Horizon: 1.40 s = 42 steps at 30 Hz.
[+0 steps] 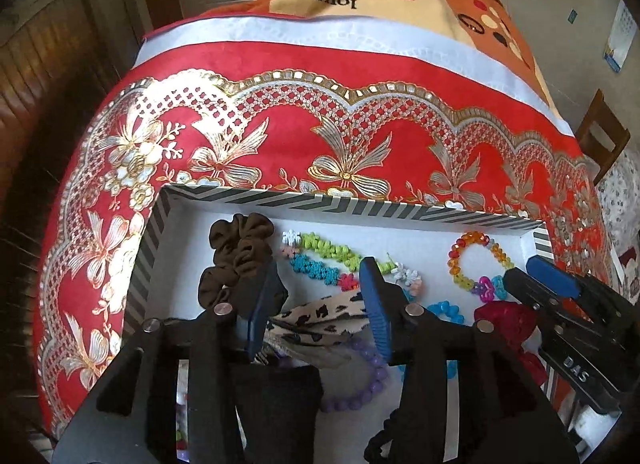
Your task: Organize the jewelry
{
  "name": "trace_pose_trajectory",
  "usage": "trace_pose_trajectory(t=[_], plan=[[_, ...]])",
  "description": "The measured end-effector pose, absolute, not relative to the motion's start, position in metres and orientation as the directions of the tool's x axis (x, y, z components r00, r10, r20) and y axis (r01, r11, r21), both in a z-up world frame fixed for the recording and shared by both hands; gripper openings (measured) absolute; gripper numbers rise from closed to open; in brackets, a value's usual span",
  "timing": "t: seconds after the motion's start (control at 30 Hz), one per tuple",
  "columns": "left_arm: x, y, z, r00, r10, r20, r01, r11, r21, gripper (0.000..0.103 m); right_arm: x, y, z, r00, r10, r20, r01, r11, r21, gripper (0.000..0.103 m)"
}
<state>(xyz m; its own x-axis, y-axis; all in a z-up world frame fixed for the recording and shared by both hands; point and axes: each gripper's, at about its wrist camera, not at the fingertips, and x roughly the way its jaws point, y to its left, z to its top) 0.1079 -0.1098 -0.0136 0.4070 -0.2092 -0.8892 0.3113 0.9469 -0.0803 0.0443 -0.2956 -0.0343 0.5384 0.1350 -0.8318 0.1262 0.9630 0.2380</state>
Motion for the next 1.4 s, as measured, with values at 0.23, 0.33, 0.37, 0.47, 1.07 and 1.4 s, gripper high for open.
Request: trace_pose_trajectory(t=[0.23, 0.33, 0.37, 0.47, 1.07, 1.4], plan=[[0.089, -0.104, 0.002, 0.449, -0.197, -0.872, 0.298, 0.953, -0.062, 0.045, 0.016, -0.289, -0.012, 0.581, 0.150, -0.800, 0.122, 0.956, 0.267, 0.040], [0.080, -0.101, 0.010, 0.461, -0.204, -0.864, 0.298, 0.952, -0.065, 0.045, 0.008, -0.282, -0.004, 0.597, 0.135, -0.791, 0.122, 0.959, 0.256, 0.040], [0.078, -0.102, 0.012, 0.467, -0.204, -0.860, 0.300, 0.952, -0.063, 0.045, 0.004, -0.281, 0.000, 0.604, 0.129, -0.786, 0.125, 0.959, 0.253, 0.040], [0.066, -0.099, 0.017, 0.481, -0.199, -0.854, 0.301, 0.952, -0.053, 0.045, -0.008, -0.277, 0.007, 0.618, 0.113, -0.778, 0.133, 0.960, 0.245, 0.043], [-0.012, -0.063, 0.034, 0.540, -0.112, -0.834, 0.224, 0.975, 0.014, 0.045, -0.068, -0.235, 0.019, 0.636, 0.106, -0.764, 0.148, 0.955, 0.256, 0.043], [-0.046, -0.042, 0.044, 0.565, -0.087, -0.820, 0.172, 0.985, 0.014, 0.045, -0.093, -0.223, 0.034, 0.651, 0.097, -0.753, 0.141, 0.959, 0.245, 0.043]])
